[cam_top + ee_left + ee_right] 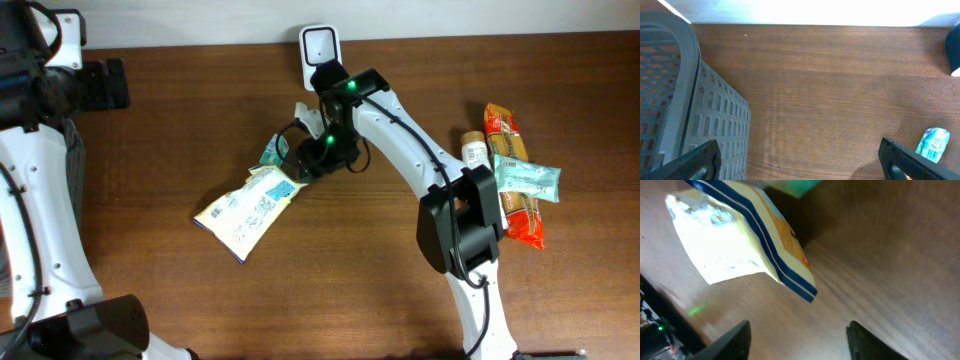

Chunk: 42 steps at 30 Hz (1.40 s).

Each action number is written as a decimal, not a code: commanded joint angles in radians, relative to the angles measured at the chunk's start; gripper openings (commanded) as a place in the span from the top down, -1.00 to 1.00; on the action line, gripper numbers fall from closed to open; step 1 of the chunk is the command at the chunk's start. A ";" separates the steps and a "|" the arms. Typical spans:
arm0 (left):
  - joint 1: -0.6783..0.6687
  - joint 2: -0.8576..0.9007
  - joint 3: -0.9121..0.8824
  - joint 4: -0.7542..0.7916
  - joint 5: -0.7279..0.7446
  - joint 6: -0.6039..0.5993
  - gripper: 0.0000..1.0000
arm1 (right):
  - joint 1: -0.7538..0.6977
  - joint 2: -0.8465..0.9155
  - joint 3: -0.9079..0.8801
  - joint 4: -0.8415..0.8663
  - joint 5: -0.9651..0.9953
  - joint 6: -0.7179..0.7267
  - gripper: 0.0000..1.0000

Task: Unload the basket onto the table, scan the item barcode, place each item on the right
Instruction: 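Lift the yellow bag and hold it over the scanner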

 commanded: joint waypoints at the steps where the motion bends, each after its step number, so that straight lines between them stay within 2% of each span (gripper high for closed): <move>1: 0.002 0.001 0.001 0.002 0.007 0.016 -0.98 | 0.005 -0.027 0.026 0.042 -0.016 -0.063 -0.42; 3: 0.002 0.001 0.001 0.002 0.007 0.016 -0.98 | 0.007 -0.027 0.026 0.090 -0.016 -0.114 -0.65; 7: 0.002 0.001 0.001 0.002 0.007 0.016 -0.98 | 0.017 -0.026 0.026 0.182 -0.012 -0.114 -0.88; 16: 0.002 0.001 0.001 0.002 0.007 0.016 -0.98 | 0.053 0.002 0.012 0.311 -0.003 -0.167 -0.90; 20: 0.002 0.001 0.001 0.002 0.007 0.016 -0.98 | 0.162 0.100 0.012 0.319 -0.009 -0.165 -0.90; 22: 0.002 0.001 0.001 0.002 0.007 0.016 -0.98 | 0.210 0.166 0.010 0.298 -0.009 -0.105 -0.87; 24: 0.002 0.001 0.001 0.002 0.007 0.016 -0.98 | 0.232 0.215 0.010 0.294 -0.012 -0.035 -0.47; 25: 0.002 0.001 0.001 0.002 0.007 0.016 -0.98 | 0.233 0.224 0.010 0.297 -0.018 -0.026 -0.35; 26: 0.002 0.001 0.001 0.002 0.007 0.016 -0.98 | 0.231 0.224 0.010 0.302 -0.030 -0.022 0.11; 28: 0.002 0.001 0.001 0.002 0.007 0.016 -0.98 | 0.220 0.224 0.011 0.309 -0.109 -0.023 0.83; 29: 0.002 0.001 0.001 0.002 0.007 0.016 -0.98 | 0.204 0.218 0.014 0.303 -0.196 -0.023 0.92; 30: 0.002 0.001 0.001 0.002 0.007 0.016 -0.98 | 0.167 0.187 0.016 0.282 -0.298 -0.023 0.92; 32: 0.002 0.001 0.001 0.002 0.007 0.016 -0.98 | 0.100 0.098 0.016 0.232 -0.358 -0.039 0.92; 37: 0.002 0.001 0.001 0.002 0.007 0.016 -0.98 | -0.155 -0.298 0.016 0.021 -0.361 -0.182 0.92; 42: 0.002 0.001 0.001 0.002 0.007 0.016 -0.98 | -0.307 -0.480 0.016 -0.013 -0.319 -0.193 0.92</move>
